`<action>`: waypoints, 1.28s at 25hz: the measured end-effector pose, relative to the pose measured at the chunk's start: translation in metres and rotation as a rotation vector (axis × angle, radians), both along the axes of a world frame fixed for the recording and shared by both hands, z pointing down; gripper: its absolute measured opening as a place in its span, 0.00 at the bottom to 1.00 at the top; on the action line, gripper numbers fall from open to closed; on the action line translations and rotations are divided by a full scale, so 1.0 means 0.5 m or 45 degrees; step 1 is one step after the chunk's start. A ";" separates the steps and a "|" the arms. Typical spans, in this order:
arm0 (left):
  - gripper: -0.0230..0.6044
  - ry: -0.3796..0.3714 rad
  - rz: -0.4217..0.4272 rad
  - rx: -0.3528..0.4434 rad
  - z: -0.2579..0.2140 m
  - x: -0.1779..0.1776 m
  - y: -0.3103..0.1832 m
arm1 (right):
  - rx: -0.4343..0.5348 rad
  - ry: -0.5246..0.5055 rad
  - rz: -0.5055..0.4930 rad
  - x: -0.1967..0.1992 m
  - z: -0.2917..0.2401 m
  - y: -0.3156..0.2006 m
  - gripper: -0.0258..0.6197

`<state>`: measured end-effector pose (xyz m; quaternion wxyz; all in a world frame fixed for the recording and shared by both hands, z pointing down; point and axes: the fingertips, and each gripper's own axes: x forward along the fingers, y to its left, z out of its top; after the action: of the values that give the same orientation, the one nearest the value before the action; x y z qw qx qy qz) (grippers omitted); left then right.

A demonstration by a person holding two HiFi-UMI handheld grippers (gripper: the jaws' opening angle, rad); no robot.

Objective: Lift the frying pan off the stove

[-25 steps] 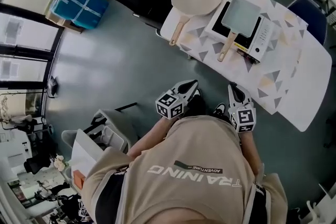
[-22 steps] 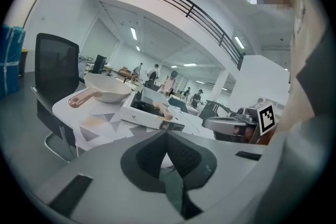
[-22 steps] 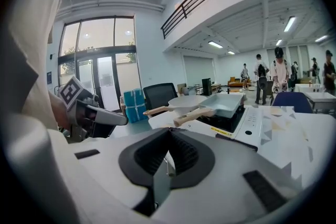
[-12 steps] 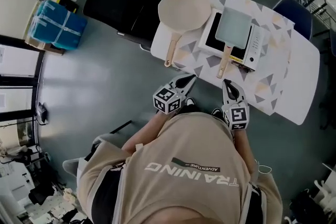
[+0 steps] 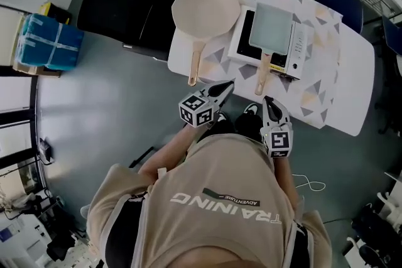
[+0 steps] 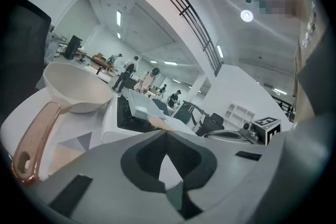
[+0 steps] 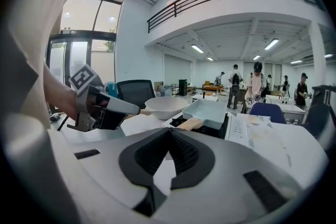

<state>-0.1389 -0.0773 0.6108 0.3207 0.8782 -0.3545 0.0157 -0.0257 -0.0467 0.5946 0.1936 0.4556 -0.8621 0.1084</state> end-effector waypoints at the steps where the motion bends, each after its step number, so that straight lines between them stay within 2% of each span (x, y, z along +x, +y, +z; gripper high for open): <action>1: 0.04 0.000 0.003 -0.004 0.002 0.004 -0.009 | 0.002 -0.003 0.006 0.005 0.001 -0.011 0.04; 10: 0.04 -0.060 0.033 -0.045 0.002 0.074 -0.084 | 0.016 -0.084 -0.009 0.060 0.013 -0.116 0.04; 14: 0.04 -0.097 0.048 -0.102 0.026 0.104 -0.123 | 0.006 -0.123 -0.042 0.083 0.021 -0.160 0.04; 18: 0.04 0.046 0.028 -0.225 0.038 0.129 -0.152 | -0.011 -0.146 -0.064 0.114 0.040 -0.199 0.04; 21: 0.06 0.023 0.037 -0.270 0.056 0.141 -0.166 | -0.009 -0.157 -0.077 0.131 0.045 -0.226 0.04; 23: 0.14 0.011 0.061 -0.311 0.069 0.151 -0.172 | -0.015 -0.160 -0.087 0.138 0.049 -0.236 0.04; 26: 0.20 0.056 0.078 -0.371 0.078 0.164 -0.181 | -0.033 -0.152 -0.091 0.147 0.055 -0.243 0.04; 32: 0.21 0.125 0.143 -0.466 0.092 0.179 -0.194 | -0.026 -0.133 -0.038 0.156 0.054 -0.255 0.04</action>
<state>-0.0494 -0.1741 0.6568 0.4905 0.8234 -0.2802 0.0550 0.0524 -0.1743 0.6215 0.1546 0.4345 -0.8765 0.1381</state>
